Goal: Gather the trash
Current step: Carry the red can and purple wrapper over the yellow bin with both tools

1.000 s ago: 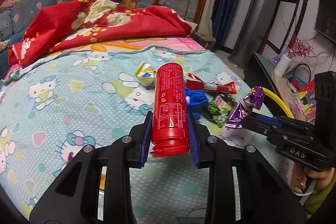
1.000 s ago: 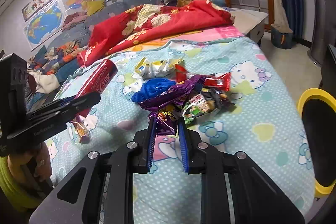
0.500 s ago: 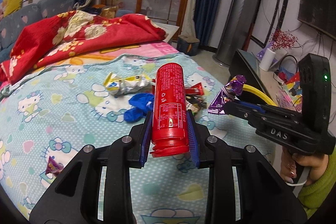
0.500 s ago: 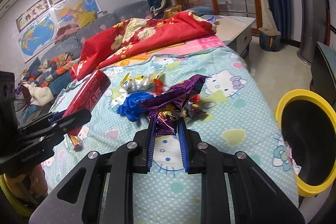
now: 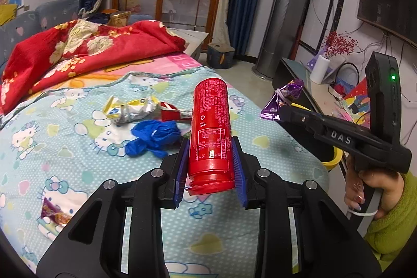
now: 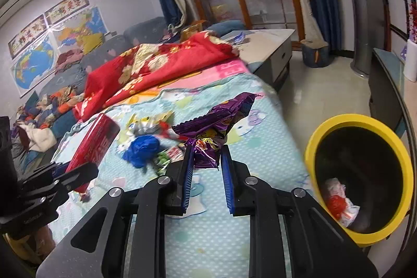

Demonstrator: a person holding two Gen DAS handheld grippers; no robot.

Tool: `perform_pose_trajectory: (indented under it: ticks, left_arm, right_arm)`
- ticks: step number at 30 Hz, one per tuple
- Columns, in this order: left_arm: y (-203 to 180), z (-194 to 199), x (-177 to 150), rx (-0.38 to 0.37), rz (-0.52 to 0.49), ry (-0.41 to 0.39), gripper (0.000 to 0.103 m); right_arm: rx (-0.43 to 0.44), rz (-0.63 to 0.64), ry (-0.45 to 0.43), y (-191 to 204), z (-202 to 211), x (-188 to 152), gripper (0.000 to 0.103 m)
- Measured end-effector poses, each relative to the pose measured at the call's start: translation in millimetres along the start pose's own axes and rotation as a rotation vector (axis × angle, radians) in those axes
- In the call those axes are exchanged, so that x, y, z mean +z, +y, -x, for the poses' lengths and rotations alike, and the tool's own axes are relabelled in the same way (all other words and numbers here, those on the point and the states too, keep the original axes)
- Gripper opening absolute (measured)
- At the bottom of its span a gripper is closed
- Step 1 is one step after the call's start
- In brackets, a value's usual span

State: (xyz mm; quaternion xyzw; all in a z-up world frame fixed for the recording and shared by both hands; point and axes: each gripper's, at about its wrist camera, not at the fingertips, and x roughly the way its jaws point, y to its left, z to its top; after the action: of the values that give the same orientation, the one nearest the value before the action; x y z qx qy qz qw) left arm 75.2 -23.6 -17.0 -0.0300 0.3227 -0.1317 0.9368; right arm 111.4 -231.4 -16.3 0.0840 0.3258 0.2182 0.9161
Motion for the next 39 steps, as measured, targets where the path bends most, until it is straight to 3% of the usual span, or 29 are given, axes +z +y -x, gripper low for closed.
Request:
perform_pose_trajectory:
  ticks: [24,39]
  left_arm:
    - [-68.8,-30.8,16.8,-0.096,-0.109,0.017,0.024]
    - [-115.8,-63.0,14.7,-0.177,-0.175,0.068,0.024]
  right_arm:
    - [-0.133,-0.103,-0.054,-80.8,29.0,-0.4,0.020]
    - [-0.222,-0.202,-0.052,-141.9,41.3,-10.8,0.020]
